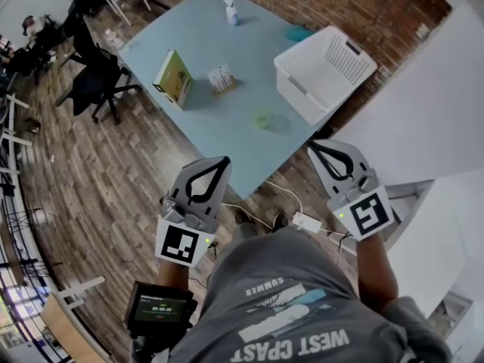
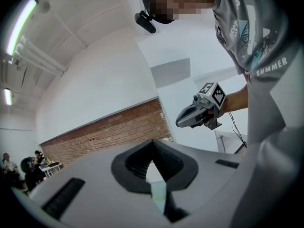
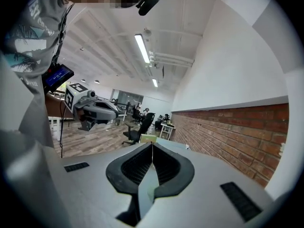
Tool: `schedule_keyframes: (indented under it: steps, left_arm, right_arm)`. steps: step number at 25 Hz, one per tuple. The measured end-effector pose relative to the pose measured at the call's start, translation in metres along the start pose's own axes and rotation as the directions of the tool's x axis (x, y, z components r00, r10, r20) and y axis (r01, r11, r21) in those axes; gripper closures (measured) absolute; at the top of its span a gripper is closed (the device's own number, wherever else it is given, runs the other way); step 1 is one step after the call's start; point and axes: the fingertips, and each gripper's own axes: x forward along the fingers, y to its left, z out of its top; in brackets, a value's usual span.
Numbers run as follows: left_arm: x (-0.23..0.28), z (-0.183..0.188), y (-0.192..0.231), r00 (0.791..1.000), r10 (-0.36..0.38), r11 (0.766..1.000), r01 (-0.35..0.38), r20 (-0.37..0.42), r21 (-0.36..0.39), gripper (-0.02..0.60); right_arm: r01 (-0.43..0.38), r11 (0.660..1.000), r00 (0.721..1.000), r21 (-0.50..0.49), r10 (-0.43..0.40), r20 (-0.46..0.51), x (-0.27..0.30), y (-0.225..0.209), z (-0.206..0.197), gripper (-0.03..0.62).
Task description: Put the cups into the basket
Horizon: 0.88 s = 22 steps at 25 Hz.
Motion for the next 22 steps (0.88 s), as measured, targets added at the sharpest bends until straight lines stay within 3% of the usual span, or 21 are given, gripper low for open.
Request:
schedule_keyframes:
  steps: [8,14,22]
  left_arm:
    - [-0.006,-0.020,0.043,0.998,-0.040,0.999,0.040,0.054,-0.001,0.581]
    - [0.008,-0.032,0.043,0.992,-0.107,0.994,0.109,0.064,-0.017,0.581]
    - [0.044,-0.043,0.058,0.996,-0.080,0.995,0.081,0.027,-0.064,0.581]
  right_arm:
    - [0.051,0.998,0.998,-0.025,-0.052,-0.030,0.039,0.009,0.016,0.580]
    - [0.061,0.998,0.996,-0.023,-0.063,-0.070,0.050,0.006,0.006,0.580]
    - [0.007,1.000,0.991,0.007,-0.006,-0.131,0.078,-0.028,-0.026,0.580]
